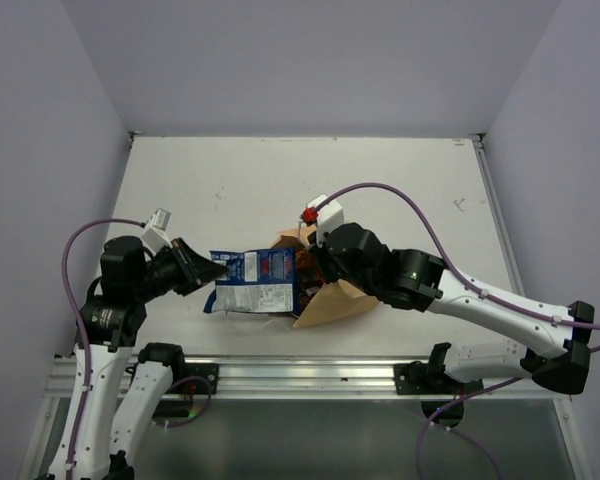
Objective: Place the snacks into the paper bag
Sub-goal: Place the snack in the paper bag.
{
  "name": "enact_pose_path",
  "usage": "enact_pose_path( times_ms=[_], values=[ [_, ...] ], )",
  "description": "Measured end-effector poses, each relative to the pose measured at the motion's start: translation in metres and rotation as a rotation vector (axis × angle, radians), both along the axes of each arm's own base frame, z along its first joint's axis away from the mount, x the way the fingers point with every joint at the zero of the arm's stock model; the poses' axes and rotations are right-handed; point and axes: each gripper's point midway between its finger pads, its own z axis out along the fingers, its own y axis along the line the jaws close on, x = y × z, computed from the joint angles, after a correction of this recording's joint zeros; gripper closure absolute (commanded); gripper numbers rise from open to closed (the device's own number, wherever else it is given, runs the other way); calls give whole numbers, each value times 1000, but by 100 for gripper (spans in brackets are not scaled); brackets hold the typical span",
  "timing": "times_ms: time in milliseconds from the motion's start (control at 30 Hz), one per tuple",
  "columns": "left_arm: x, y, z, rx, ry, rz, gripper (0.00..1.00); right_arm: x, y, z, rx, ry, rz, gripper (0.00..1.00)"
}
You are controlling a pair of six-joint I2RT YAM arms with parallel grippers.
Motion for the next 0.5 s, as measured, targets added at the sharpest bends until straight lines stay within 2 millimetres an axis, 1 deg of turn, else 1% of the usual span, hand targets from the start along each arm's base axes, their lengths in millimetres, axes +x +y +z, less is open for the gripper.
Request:
enact_pose_path(
  times_ms=[167,500],
  values=[
    [2,-1,-10,-18,54,18,100,-1,5,-2,10,-1,-6,100],
    [20,-2,-11,-46,89,47,100,-2,14,-6,20,5,-7,100]
  ],
)
